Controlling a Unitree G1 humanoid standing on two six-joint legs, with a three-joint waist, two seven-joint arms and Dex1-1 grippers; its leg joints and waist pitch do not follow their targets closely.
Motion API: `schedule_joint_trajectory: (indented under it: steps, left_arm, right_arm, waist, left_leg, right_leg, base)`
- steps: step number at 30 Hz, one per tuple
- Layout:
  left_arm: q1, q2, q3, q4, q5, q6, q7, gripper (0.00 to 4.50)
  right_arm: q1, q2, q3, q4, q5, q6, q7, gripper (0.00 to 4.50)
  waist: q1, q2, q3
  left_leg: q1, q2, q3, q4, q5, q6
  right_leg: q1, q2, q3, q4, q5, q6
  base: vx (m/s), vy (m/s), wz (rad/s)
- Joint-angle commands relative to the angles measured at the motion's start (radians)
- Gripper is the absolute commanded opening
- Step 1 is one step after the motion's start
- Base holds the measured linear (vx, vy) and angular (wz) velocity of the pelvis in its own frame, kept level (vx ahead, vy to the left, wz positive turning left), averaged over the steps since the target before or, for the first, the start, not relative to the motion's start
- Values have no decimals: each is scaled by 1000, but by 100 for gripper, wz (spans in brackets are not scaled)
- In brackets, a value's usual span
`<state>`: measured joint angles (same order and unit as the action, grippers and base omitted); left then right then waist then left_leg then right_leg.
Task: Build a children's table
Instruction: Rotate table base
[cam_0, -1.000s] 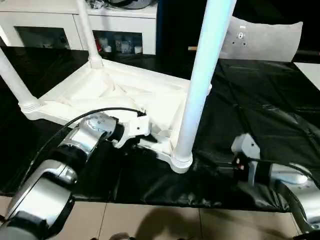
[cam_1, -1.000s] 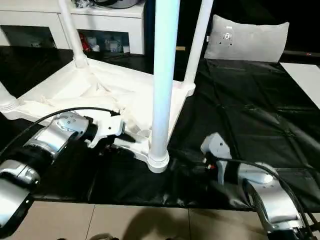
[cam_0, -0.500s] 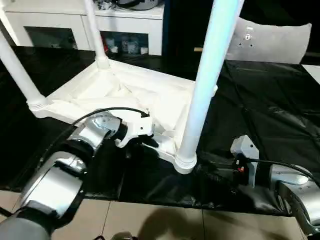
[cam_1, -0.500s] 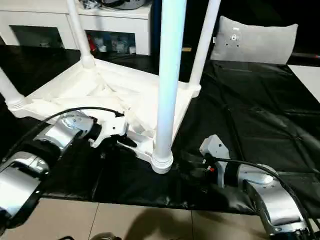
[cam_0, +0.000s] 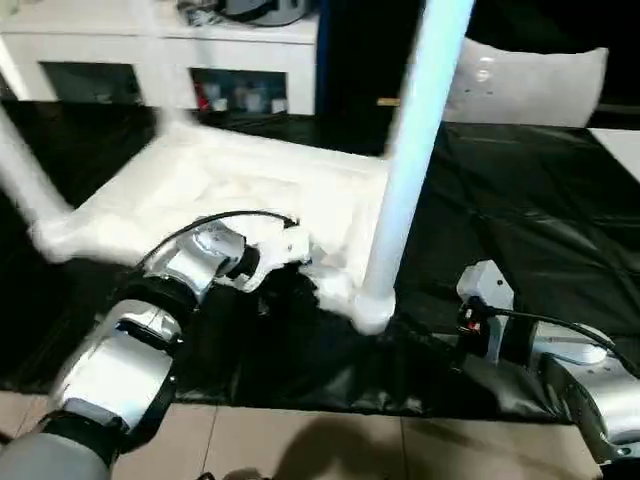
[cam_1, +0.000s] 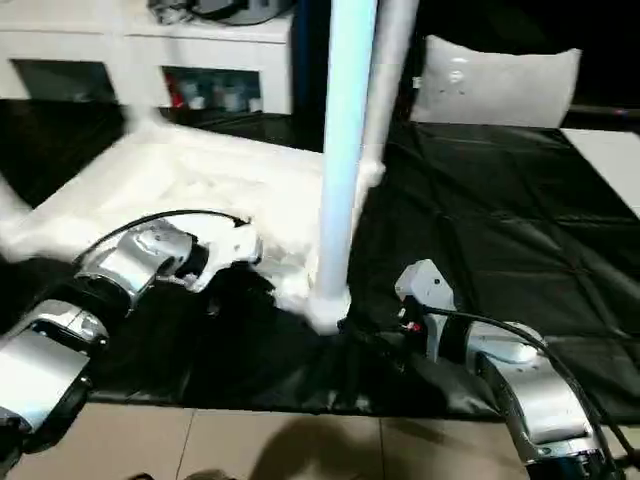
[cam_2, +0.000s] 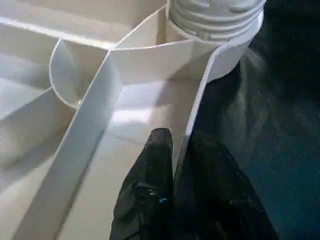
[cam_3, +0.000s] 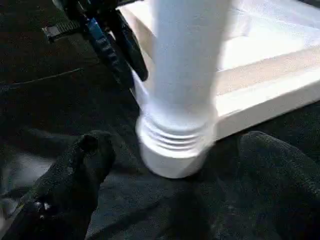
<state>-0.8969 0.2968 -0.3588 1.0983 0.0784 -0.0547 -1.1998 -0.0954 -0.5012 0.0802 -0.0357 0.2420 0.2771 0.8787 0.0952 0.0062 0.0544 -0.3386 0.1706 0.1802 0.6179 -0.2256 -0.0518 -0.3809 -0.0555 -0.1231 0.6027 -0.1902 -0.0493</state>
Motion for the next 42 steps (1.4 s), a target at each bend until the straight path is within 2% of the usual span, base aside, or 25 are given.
schedule_joint_trajectory:
  steps: [1, 3, 6, 7, 9, 10, 13, 14, 20, 21, 22, 26, 28, 30, 33, 35, 36, 37, 38, 42]
  left_arm:
    - [58, 11, 43, 10, -27, 81, 79, 31]
    - [85, 11, 45, -26, -26, 61, 77, 25]
    - [157, 19, 29, -126, -14, -62, 69, 16]
    - [188, 26, 19, -182, 0, -64, 55, 6]
    - [213, 38, -1, -217, 12, -130, 31, 2]
    - [231, 47, -14, -249, 18, -140, 18, 2]
    - [254, 54, -20, -301, 15, -106, 8, 2]
    - [255, 53, -18, -304, 13, -104, 10, 2]
    - [282, 87, -40, -335, 63, -145, 31, 2]
    - [284, 90, -44, -339, 72, -142, 40, 2]
    - [286, 92, -44, -348, 76, -127, 51, 2]
    - [284, 84, -35, -348, 71, -98, 71, 2]
    - [282, 62, -13, -348, 41, -66, 73, 2]
    - [278, 46, -3, -347, 26, -37, 74, 45]
    - [274, 44, -16, -345, 37, -23, 75, 57]
    - [271, 46, -28, -339, 52, -31, 79, 87]
    - [268, 46, -31, -333, 58, -32, 85, 87]
    - [264, 45, -32, -325, 61, -35, 91, 96]
    - [262, 44, -32, -322, 61, -36, 92, 96]
    - [260, 36, -21, -321, 51, -11, 68, 96]
  right_arm:
    - [-13, 2, -3, -1, -11, -9, -20, 450]
    - [-15, 5, 3, 1, -14, -10, -23, 450]
    - [-24, 13, 13, 15, -24, -19, -32, 450]
    - [-27, 13, 14, 20, -21, -20, -29, 450]
    - [-29, 12, 12, 23, -18, -21, -25, 450]
    - [-30, 9, 10, 26, -17, -23, -19, 450]
    - [-30, -5, 7, 24, 2, -5, 10, 450]
    - [-30, -6, 5, 23, 4, -2, 11, 450]
    - [-43, -18, 5, 39, -5, -6, 15, 450]
    - [-47, -18, 1, 43, -3, 0, 12, 450]
    - [-49, -22, -3, 41, 12, 24, 21, 450]
    - [-41, -28, -8, 14, 58, 63, 59, 450]
    - [-42, -24, -13, 9, 71, 79, 57, 450]
    - [-44, -20, -13, 19, 60, 57, 50, 450]
    - [-38, -26, -3, 21, 55, 32, 69, 450]
    - [-36, -32, -4, 20, 52, 39, 64, 450]
    - [-37, -32, -6, 21, 51, 37, 62, 450]
    - [-38, -32, -9, 22, 50, 29, 59, 450]
    - [-38, -32, -10, 22, 50, 25, 58, 450]
    - [-42, -35, -10, 25, 39, 24, 37, 450]
  waist:
    - [10, -15, -59]
    - [5, -11, -60]
    - [4, -8, -64]
    - [5, -12, -64]
    - [10, -7, -66]
    - [9, -9, -67]
    - [9, -8, -66]
    - [9, -12, -65]
    - [9, -14, -63]
    - [6, -19, -63]
    - [5, -15, -61]
    - [4, -16, -61]
    - [3, -16, -60]
    - [4, -16, -59]
    - [8, -16, -60]
    - [8, -15, -60]
    - [9, -14, -60]
    - [10, -16, -60]
    - [11, -13, -60]
    - [10, -14, -58]
  left_leg:
    - [-9, 61, -37, -78, -118, 72]
    - [-11, 61, -37, -78, -110, 80]
    - [-10, 68, -36, -78, -98, 91]
    - [-9, 67, -33, -78, -94, 94]
    - [-8, 73, -35, -80, -71, 97]
    - [-9, 79, -36, -82, -74, 97]
    - [-7, 79, -33, -82, -72, 95]
    - [-8, 78, -32, -82, -71, 96]
    - [-9, 74, -32, -83, -73, 93]
    - [-8, 74, -31, -83, -73, 92]
    - [-8, 74, -32, -83, -76, 90]
    - [-8, 73, -31, -82, -84, 95]
    - [-5, 72, -29, -83, -90, 90]
    - [-3, 71, -29, -83, -99, 85]
    - [-2, 71, -31, -83, -104, 83]
    - [-3, 70, -31, -84, -98, 86]
    - [-3, 71, -31, -84, -97, 85]
    - [-5, 69, -31, -84, -94, 87]
    - [-3, 69, -31, -84, -95, 87]
    - [-2, 67, -30, -85, -110, 80]
  right_leg:
    - [57, -120, 63, -113, -418, -47]
    - [57, -119, 64, -110, -394, -58]
    - [54, -124, 70, -102, -338, -86]
    - [53, -121, 70, -103, -333, -86]
    - [53, -124, 73, -95, -287, -98]
    - [54, -125, 75, -87, -248, -109]
    - [55, -127, 77, -82, -218, -129]
    - [55, -126, 78, -83, -218, -130]
    - [56, -124, 76, -88, -267, -102]
    - [55, -123, 76, -89, -268, -100]
    - [54, -124, 76, -89, -277, -104]
    - [55, -123, 76, -93, -301, -94]
    - [52, -122, 75, -98, -320, -90]
    - [51, -123, 74, -101, -344, -86]
    - [51, -124, 74, -102, -357, -73]
    - [50, -122, 75, -103, -347, -72]
    - [51, -122, 75, -101, -344, -73]
    - [52, -122, 74, -102, -339, -70]
    - [51, -122, 74, -102, -342, -70]
    - [50, -121, 72, -109, -385, -55]
  base:
    - [0, 0, 0]
    - [0, 0, 0]
    - [0, 0, 0]
    - [0, 0, 0]
    - [0, 0, 0]
    - [0, 0, 0]
    - [0, 0, 0]
    - [0, 0, 0]
    - [0, 0, 0]
    - [0, 0, 0]
    - [0, 0, 0]
    - [0, 0, 0]
    - [0, 0, 0]
    - [0, 0, 0]
    - [0, 0, 0]
    - [0, 0, 0]
    - [0, 0, 0]
    - [0, 0, 0]
    - [0, 0, 0]
    - [0, 0, 0]
